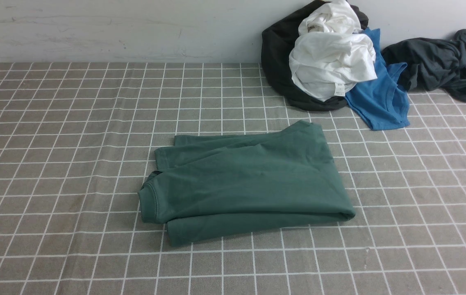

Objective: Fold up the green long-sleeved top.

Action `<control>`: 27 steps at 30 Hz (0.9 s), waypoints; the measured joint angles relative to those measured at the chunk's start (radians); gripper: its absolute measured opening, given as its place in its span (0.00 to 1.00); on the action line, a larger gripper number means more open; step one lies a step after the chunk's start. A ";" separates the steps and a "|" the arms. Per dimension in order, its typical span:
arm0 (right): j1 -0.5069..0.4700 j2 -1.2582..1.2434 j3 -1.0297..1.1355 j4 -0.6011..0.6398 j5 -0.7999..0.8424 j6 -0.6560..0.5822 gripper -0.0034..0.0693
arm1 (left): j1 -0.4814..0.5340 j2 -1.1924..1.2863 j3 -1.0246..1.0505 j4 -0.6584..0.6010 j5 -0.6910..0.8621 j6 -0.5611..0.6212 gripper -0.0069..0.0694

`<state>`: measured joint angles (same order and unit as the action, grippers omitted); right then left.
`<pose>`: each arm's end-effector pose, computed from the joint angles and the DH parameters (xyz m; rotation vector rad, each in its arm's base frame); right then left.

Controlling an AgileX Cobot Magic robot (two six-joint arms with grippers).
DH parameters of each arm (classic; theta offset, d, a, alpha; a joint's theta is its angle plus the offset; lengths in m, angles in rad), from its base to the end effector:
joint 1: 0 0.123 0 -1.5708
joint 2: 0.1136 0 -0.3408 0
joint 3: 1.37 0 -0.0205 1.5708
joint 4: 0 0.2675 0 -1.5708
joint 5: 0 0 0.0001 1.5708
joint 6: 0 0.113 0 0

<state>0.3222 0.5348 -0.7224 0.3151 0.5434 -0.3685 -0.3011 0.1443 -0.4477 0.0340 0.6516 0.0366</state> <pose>0.0781 0.0452 0.3938 -0.4904 1.7576 0.3058 0.0190 -0.0035 0.3015 0.3183 1.8062 -0.1481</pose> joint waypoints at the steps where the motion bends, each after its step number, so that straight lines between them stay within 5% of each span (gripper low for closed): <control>1: 0.000 0.000 0.000 0.000 0.018 0.000 0.07 | 0.000 0.000 0.000 0.000 0.000 0.000 0.08; 13: 0.000 -0.004 0.007 -0.094 0.096 0.006 0.04 | 0.000 0.000 0.000 0.000 0.000 -0.001 0.08; 20: -0.019 -0.132 0.246 -0.150 -0.174 0.179 0.03 | 0.000 0.000 0.000 0.000 0.000 -0.001 0.08; 27: -0.227 -0.414 0.586 -0.240 -0.318 0.376 0.03 | 0.000 0.000 0.000 0.000 0.000 -0.001 0.08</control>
<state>0.0949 0.1207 -0.1369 0.0746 0.2254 0.0078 -0.3011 0.1443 -0.4477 0.0340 0.6516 0.0356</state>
